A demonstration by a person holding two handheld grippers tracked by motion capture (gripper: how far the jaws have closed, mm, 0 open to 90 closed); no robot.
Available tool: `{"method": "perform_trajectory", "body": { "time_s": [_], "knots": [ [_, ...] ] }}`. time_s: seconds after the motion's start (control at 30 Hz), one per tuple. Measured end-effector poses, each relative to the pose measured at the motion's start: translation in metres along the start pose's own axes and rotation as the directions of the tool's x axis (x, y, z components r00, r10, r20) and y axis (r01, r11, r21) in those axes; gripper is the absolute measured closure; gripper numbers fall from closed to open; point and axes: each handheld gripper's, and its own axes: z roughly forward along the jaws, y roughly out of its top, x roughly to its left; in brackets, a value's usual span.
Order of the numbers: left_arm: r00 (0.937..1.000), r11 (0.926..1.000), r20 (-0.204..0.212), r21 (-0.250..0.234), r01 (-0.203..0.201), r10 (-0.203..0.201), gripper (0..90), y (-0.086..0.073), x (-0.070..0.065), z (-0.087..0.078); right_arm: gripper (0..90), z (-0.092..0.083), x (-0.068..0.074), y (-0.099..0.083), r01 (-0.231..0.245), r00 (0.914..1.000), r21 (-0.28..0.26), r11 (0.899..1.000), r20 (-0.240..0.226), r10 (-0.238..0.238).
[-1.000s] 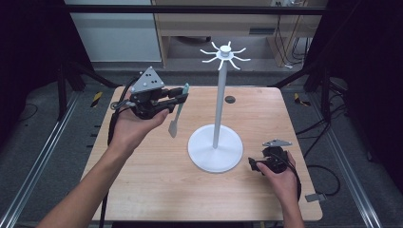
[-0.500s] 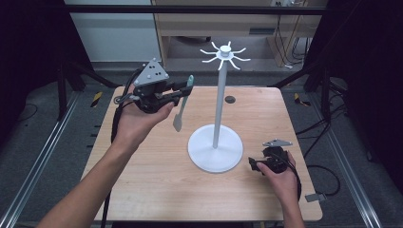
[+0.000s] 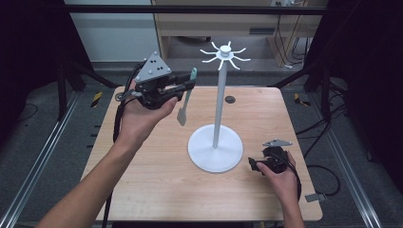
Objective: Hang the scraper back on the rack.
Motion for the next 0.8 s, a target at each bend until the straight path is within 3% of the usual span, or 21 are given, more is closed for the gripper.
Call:
{"method": "perform_trajectory", "body": {
  "time_s": [0.8],
  "knots": [
    [1.0000,0.9993,0.002,-0.038,0.004,-0.004,74.0,0.019,-0.005,0.003,10.0,0.000,0.000,0.000,0.000,1.0000,0.001,1.000,-0.001,0.000]
  ]
}}
